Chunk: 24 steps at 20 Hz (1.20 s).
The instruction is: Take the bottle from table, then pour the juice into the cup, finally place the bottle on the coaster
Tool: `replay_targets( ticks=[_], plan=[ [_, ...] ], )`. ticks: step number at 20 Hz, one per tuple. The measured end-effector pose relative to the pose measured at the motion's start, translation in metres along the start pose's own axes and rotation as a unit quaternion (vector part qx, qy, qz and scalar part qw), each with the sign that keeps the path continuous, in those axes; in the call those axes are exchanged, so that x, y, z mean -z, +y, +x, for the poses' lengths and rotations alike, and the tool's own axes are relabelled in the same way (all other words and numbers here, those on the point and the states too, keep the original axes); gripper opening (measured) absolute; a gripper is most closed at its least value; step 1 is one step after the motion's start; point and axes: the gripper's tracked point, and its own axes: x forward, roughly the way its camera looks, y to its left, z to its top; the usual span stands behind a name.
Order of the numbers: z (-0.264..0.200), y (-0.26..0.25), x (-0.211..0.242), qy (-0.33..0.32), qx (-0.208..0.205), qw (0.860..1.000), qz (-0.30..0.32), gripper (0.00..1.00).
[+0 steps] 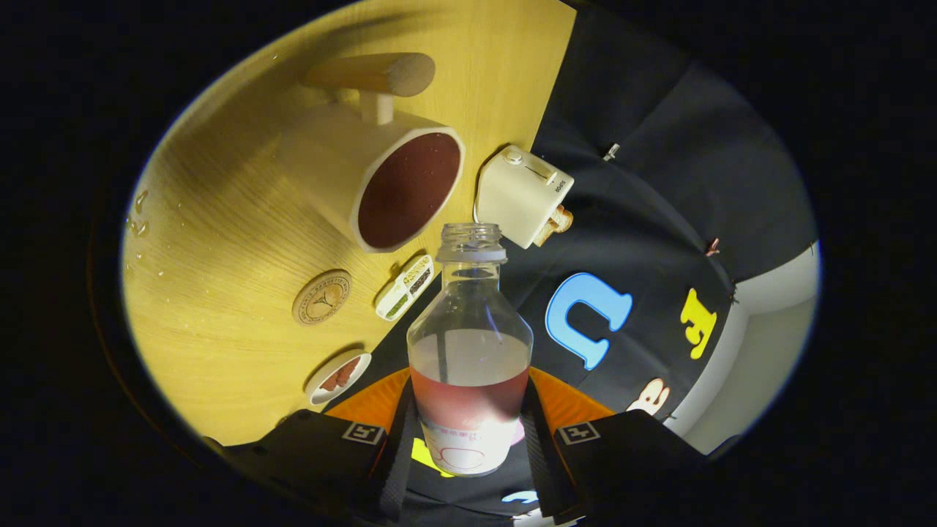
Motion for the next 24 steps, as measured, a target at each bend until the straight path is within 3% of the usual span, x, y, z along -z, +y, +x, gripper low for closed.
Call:
replay_targets(
  ticks=[3,7,13,17,20,24],
  plan=[
    [-0.002,0.011,0.001,0.02,-0.026,0.995,0.096,0.71],
    [-0.011,0.03,-0.007,0.037,-0.055,0.973,0.221,0.71],
    [-0.027,0.044,-0.017,0.036,-0.059,0.913,0.403,0.71],
    [-0.028,0.046,-0.025,0.019,-0.064,0.847,0.528,0.71],
    [-0.035,0.047,-0.023,0.004,-0.07,0.78,0.622,0.71],
    [-0.035,0.04,-0.013,-0.015,-0.085,0.681,0.727,0.71]
  ],
)
